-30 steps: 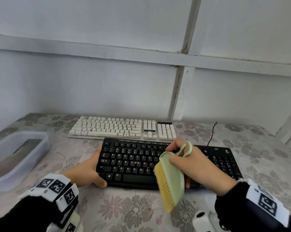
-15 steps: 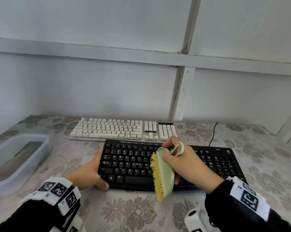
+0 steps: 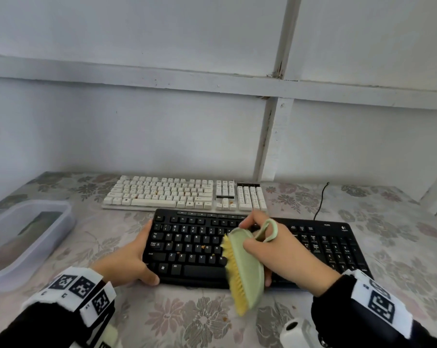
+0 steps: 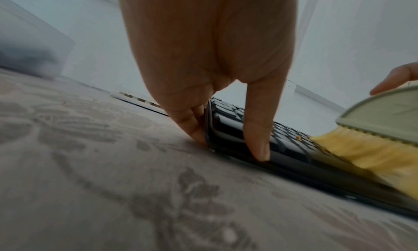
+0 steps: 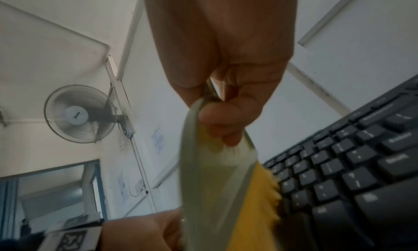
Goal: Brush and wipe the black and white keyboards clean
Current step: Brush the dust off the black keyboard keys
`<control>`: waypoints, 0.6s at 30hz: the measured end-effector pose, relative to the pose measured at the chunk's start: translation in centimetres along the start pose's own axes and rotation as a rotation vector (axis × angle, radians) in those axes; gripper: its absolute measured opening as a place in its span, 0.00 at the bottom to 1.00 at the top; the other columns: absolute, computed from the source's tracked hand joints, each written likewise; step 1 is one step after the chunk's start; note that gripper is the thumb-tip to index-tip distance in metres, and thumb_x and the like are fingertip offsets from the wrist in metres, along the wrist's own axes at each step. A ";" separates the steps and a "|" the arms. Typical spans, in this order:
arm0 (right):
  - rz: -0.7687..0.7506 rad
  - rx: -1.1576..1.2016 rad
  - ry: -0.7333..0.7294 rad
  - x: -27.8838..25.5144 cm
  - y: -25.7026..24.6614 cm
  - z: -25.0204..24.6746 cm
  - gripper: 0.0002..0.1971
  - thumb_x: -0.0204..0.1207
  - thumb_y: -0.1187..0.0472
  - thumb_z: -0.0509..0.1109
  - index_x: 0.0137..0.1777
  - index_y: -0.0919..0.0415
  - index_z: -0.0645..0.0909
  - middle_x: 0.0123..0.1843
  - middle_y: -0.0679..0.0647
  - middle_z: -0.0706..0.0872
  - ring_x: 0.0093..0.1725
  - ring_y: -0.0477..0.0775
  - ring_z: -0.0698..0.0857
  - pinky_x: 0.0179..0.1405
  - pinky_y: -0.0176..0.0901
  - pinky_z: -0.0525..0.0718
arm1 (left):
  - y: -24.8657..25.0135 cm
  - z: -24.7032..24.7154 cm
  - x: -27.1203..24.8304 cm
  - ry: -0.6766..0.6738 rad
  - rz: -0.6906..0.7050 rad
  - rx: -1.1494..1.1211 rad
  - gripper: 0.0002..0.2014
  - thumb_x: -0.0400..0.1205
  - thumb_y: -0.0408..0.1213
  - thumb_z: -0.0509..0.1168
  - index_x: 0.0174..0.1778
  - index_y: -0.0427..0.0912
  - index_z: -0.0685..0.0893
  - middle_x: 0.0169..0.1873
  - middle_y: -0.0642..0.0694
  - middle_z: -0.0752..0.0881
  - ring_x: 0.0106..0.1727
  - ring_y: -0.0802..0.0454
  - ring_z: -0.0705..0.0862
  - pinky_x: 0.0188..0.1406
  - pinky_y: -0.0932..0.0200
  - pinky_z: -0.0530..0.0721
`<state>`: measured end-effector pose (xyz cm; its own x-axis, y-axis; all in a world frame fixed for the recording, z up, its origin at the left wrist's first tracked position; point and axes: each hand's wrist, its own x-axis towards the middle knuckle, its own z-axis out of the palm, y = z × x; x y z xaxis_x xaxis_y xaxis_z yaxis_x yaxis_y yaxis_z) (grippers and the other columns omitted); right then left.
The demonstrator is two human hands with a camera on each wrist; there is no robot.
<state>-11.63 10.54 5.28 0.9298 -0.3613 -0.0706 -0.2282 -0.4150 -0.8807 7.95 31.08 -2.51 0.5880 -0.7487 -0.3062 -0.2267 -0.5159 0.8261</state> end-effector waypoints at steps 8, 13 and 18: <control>-0.048 0.098 0.126 0.5 -0.1 -1.6 0.09 0.78 0.69 0.61 0.53 0.56 0.76 0.41 0.58 0.85 0.22 0.50 0.82 0.16 0.41 0.80 | 0.2 0.0 -0.3 -0.001 -0.036 0.001 0.61 0.64 0.18 0.74 0.73 0.72 0.43 0.62 0.68 0.72 0.61 0.64 0.76 0.57 0.67 0.76; -0.050 0.093 0.099 1.5 0.4 -1.2 0.09 0.78 0.69 0.61 0.54 0.56 0.75 0.41 0.58 0.85 0.22 0.46 0.82 0.16 0.40 0.80 | 0.5 0.1 -0.4 0.002 -0.073 0.012 0.62 0.65 0.20 0.74 0.76 0.68 0.38 0.61 0.68 0.71 0.59 0.68 0.75 0.52 0.72 0.74; -0.021 0.056 -0.002 0.2 0.9 -0.3 0.08 0.77 0.67 0.62 0.52 0.55 0.74 0.35 0.57 0.80 0.22 0.50 0.79 0.17 0.41 0.80 | 0.2 0.0 -0.2 0.000 -0.066 0.002 0.63 0.65 0.19 0.74 0.77 0.67 0.38 0.60 0.70 0.71 0.59 0.66 0.77 0.49 0.71 0.77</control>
<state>-11.71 9.87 4.62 0.9347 -0.3516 -0.0528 -0.1922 -0.3748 -0.9070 7.78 31.15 -2.26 0.6017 -0.7130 -0.3599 -0.1888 -0.5649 0.8033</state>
